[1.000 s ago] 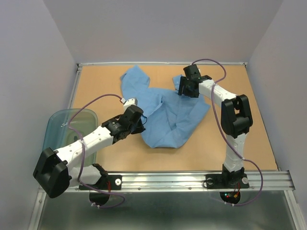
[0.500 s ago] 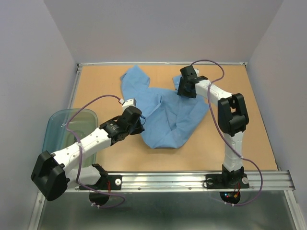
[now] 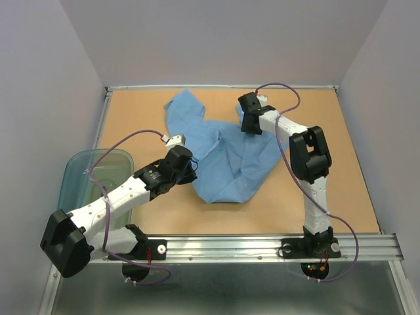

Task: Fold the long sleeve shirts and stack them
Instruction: Flatten the shirt out

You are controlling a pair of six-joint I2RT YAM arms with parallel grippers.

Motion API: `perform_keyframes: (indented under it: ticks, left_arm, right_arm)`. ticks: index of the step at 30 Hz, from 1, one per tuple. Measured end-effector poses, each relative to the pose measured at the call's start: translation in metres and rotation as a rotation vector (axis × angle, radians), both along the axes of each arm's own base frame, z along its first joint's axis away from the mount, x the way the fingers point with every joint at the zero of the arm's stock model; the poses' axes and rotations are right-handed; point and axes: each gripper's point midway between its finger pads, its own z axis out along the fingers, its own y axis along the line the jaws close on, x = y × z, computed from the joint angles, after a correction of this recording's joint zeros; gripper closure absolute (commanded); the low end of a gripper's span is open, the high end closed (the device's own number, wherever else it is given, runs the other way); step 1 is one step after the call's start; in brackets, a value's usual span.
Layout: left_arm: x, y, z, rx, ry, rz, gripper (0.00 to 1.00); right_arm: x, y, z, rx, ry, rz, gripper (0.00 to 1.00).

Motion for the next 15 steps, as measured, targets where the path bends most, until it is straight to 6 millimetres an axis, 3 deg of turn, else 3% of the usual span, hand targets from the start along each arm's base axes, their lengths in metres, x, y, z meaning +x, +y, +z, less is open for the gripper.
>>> perform_keyframes:
  ticks: [5,10,13,15]
  left_arm:
    - [-0.001,0.001,0.000,0.001,0.000,0.000,1.00]
    - [0.001,0.005,0.000,0.034,-0.007,-0.002,1.00]
    - [0.015,0.007,0.009,0.068,-0.021,0.005,1.00]
    - [0.038,0.011,0.024,0.080,-0.041,0.024,1.00]
  right_arm:
    - [0.000,-0.008,-0.003,-0.045,0.002,-0.017,0.97]
    - [0.001,-0.018,0.006,-0.077,-0.014,-0.026,0.99]
    - [0.003,-0.026,0.026,-0.073,-0.042,-0.033,1.00]
    - [0.007,-0.038,0.044,-0.067,-0.071,-0.048,0.99]
